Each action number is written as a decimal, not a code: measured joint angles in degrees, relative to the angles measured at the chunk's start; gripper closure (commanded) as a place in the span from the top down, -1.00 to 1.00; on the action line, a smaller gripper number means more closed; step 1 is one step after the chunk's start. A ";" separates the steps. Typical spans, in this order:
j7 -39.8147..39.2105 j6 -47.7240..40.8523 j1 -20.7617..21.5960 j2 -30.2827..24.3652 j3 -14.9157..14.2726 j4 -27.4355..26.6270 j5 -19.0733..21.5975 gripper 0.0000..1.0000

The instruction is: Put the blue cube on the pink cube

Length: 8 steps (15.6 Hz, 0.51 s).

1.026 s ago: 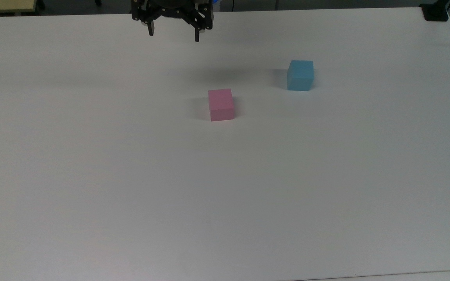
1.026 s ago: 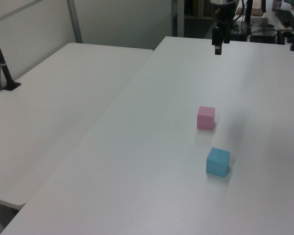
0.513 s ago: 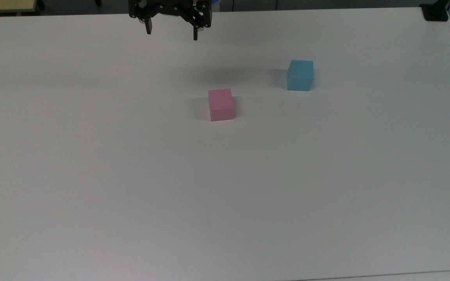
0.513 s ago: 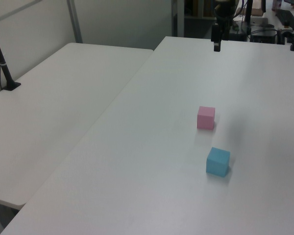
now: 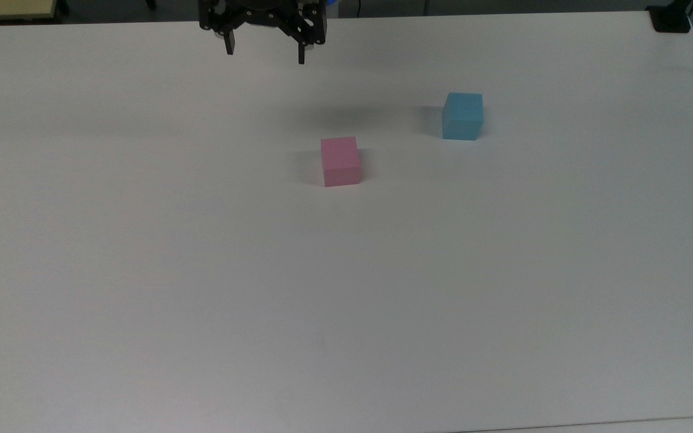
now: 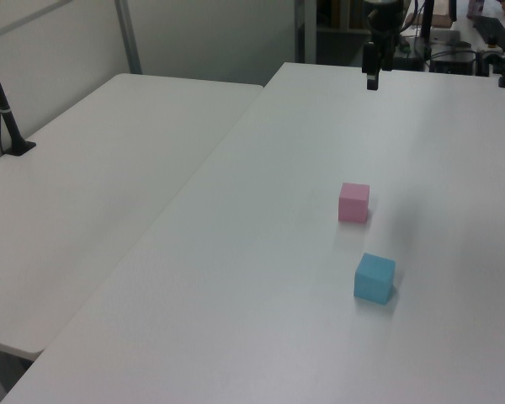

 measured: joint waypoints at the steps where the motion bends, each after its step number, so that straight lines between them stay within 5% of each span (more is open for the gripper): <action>1: 0.00 0.00 0.14 0.14 0.11 0.01 0.01 1.00; 8: 4.16 0.00 8.87 1.41 0.65 0.16 0.17 1.00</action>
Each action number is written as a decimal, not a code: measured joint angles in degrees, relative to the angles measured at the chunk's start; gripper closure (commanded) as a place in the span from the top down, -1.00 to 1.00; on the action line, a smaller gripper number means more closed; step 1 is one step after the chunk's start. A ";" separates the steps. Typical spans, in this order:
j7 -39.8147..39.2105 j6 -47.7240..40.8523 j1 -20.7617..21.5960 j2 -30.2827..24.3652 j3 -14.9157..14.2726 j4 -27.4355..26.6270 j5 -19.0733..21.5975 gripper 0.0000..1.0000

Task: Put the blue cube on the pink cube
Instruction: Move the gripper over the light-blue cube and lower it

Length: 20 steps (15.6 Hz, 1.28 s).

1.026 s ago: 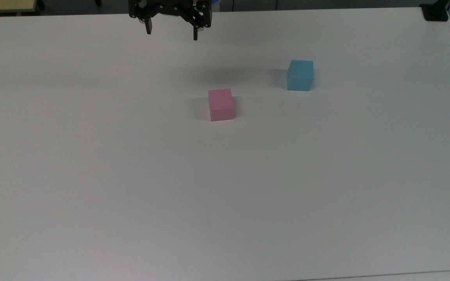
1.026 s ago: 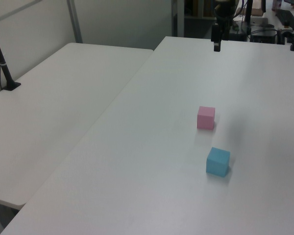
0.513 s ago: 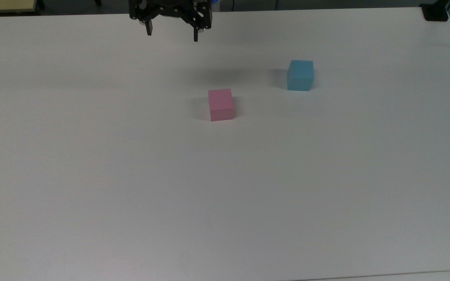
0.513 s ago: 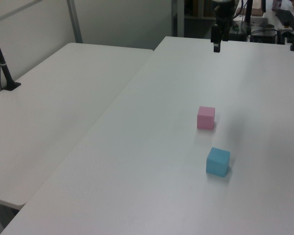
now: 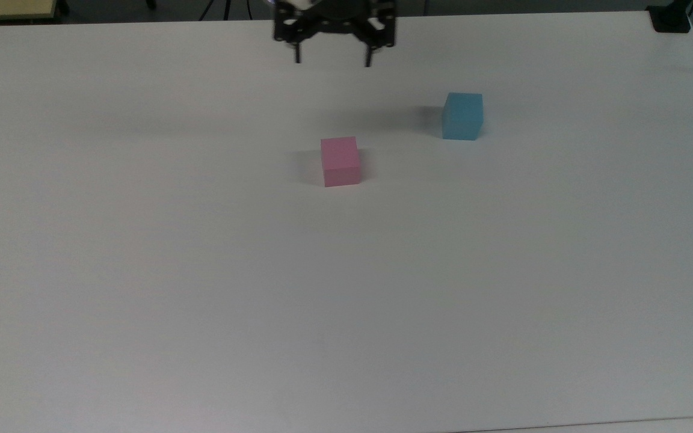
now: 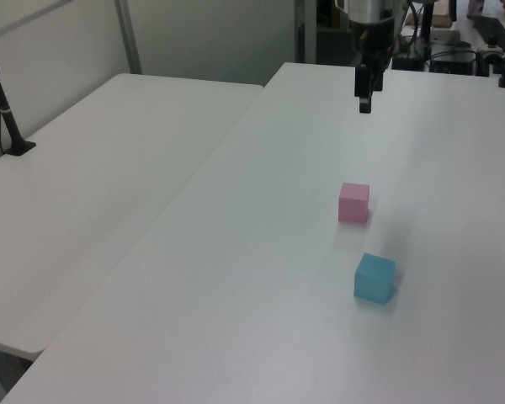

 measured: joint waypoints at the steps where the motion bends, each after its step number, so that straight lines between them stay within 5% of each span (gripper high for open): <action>1: 1.10 0.00 1.87 0.08 0.10 0.00 0.40 1.00; 11: 10.48 7.10 14.78 9.32 3.80 -4.26 2.07 1.00; 20: 10.76 13.23 15.65 14.62 6.37 -9.41 2.05 1.00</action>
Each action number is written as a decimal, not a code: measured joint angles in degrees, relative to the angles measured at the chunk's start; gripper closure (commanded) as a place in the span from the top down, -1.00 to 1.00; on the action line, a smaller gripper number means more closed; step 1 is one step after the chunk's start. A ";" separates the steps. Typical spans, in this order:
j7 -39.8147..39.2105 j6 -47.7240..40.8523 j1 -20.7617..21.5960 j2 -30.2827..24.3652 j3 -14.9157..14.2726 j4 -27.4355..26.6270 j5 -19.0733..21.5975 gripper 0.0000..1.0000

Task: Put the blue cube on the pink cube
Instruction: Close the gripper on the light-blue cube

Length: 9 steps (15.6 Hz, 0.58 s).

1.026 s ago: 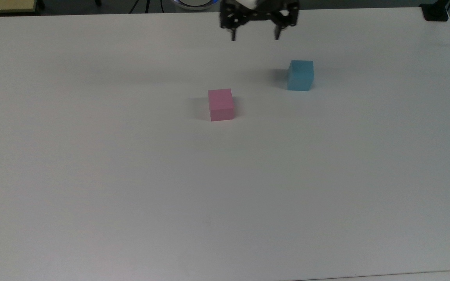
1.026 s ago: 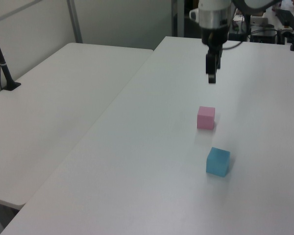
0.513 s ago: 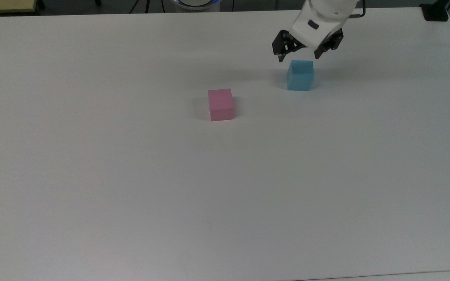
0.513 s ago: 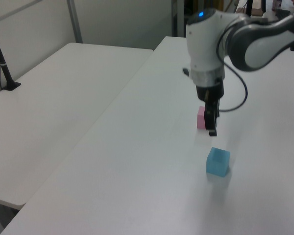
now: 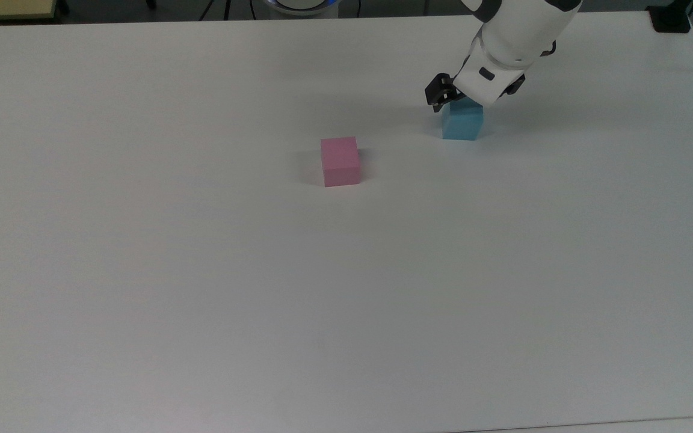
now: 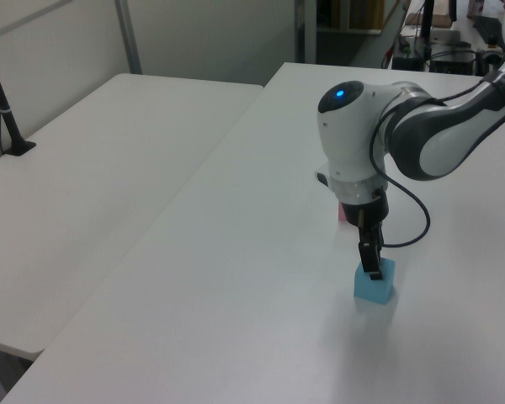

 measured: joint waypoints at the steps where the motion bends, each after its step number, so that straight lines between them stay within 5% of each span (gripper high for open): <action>1: 0.20 0.24 0.01 0.02 0.33 -0.36 0.00 1.00; 3: 2.09 1.23 0.04 0.04 1.07 -0.78 0.00 1.00; 4: 3.06 1.99 0.05 0.11 1.42 -1.07 -0.07 0.84; 7: 5.32 3.23 0.05 1.19 1.97 -1.55 -1.41 -0.23; 9: 5.81 3.57 0.05 1.80 1.98 -1.58 -2.30 -0.73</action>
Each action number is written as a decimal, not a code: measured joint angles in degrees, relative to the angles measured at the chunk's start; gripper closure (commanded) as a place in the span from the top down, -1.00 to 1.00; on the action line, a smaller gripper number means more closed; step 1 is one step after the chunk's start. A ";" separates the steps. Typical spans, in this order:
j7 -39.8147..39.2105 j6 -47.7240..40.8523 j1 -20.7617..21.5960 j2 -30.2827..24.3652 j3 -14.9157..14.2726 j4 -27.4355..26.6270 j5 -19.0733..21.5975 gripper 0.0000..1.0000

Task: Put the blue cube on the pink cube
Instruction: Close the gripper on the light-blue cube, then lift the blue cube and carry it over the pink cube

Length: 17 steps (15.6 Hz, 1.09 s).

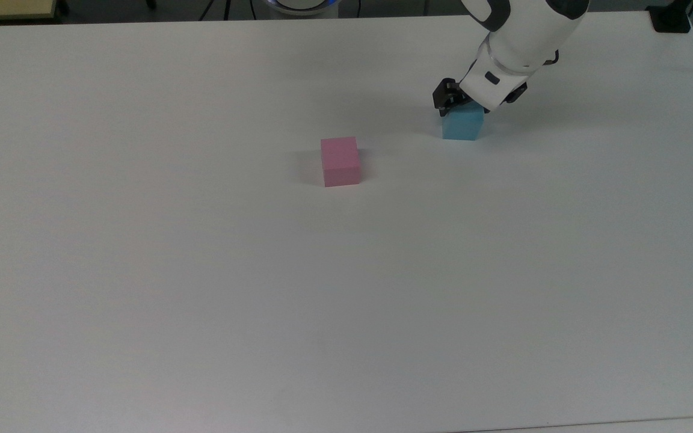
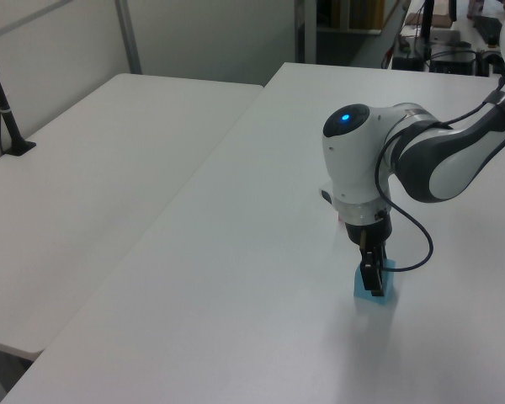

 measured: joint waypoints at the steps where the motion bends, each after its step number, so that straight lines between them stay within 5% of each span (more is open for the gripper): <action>1: 0.06 0.08 0.00 0.14 0.00 0.00 -0.12 -0.89; 9: -1.69 -7.01 -3.90 -6.65 -1.20 4.21 -0.42 -0.96; 17: -18.21 -15.59 -10.15 -10.97 -11.98 11.20 0.11 -0.94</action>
